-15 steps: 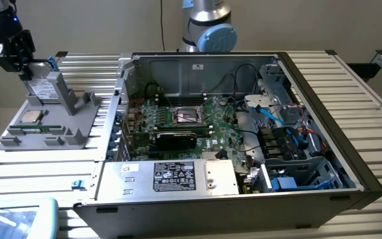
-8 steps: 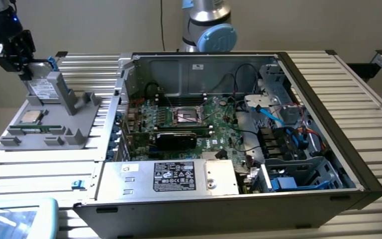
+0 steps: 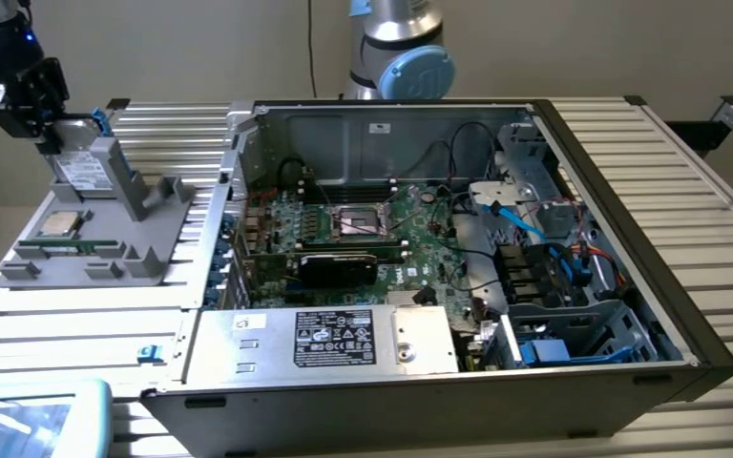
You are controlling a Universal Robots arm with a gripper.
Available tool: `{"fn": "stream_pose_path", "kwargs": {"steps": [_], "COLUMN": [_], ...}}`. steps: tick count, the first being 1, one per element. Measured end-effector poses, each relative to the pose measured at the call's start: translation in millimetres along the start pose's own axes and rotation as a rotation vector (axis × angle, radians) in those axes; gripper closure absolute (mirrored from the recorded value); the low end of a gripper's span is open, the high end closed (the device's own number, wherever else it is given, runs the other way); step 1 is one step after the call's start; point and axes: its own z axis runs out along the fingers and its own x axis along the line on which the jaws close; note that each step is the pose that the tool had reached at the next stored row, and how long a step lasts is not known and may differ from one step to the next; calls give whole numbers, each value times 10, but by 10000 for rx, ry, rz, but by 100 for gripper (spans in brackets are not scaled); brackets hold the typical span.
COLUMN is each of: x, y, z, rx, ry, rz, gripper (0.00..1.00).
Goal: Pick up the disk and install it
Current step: 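Pick up the disk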
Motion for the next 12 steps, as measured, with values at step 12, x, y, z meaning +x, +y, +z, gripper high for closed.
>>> {"fn": "stream_pose_path", "kwargs": {"steps": [12], "x": [23], "y": [-1], "z": [1], "rx": [3], "ry": [-7], "rz": [0], "gripper": [62]}}
